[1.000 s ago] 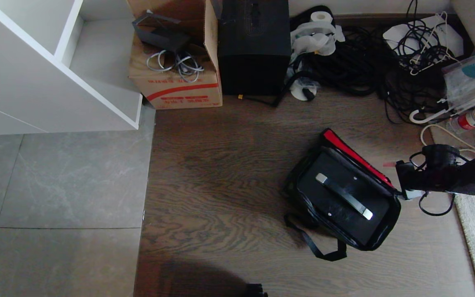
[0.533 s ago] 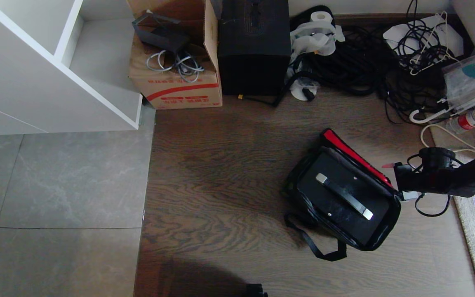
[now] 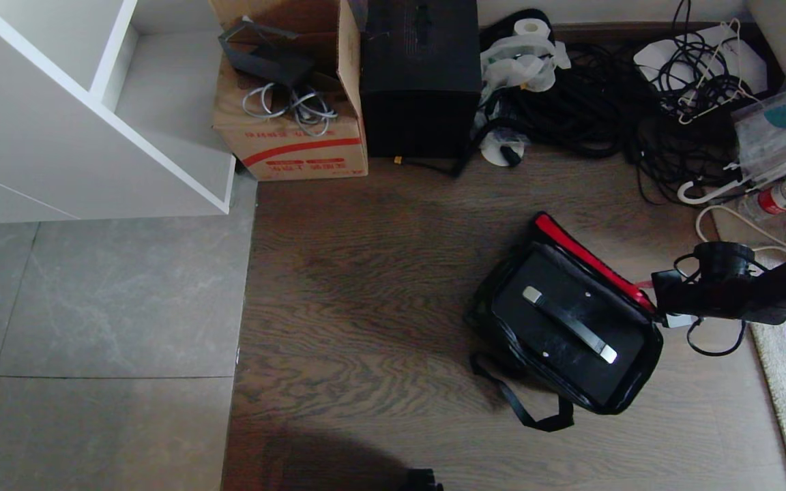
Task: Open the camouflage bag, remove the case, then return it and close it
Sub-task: Close the top of the storage box
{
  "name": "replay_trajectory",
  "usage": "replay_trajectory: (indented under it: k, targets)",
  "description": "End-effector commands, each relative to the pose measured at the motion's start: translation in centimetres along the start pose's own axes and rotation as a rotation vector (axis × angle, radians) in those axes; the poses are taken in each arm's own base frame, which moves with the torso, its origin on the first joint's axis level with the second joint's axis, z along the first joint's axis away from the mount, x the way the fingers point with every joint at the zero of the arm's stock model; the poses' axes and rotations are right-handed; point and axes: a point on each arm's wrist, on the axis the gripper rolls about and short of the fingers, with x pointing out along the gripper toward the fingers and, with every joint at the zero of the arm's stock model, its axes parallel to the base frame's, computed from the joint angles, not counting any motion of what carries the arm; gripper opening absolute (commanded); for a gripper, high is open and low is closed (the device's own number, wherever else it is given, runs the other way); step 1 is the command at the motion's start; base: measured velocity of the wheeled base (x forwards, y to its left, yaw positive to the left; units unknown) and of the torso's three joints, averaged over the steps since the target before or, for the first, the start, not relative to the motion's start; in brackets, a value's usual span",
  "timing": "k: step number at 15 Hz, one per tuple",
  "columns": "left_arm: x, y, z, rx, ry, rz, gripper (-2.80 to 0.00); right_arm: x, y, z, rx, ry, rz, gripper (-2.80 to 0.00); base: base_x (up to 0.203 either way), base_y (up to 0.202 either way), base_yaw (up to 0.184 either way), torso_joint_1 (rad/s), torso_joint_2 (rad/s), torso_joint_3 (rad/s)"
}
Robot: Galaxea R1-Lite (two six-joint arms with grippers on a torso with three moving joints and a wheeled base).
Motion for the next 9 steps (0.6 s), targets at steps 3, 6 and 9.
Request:
replay_trajectory:
  k: [3,6,9]
  targets:
    - [0.1,0.0,-0.3,0.0,0.007,0.0,-2.8,-2.2,2.5,0.3,-0.019,-0.025,0.059,-2.8,0.0,0.0,0.0,0.0,0.0,0.0]
    - [0.0,0.0,-0.3,0.0,0.006,0.0,-2.8,-5.0,2.3,-0.7,-0.119,-0.005,0.023,-2.8,0.0,0.0,0.0,0.0,0.0,0.0]
    - [0.1,0.0,-0.3,0.0,0.007,0.0,-2.8,-9.0,0.9,-2.7,-0.487,0.056,-0.03,-2.8,0.0,0.0,0.0,0.0,0.0,0.0]
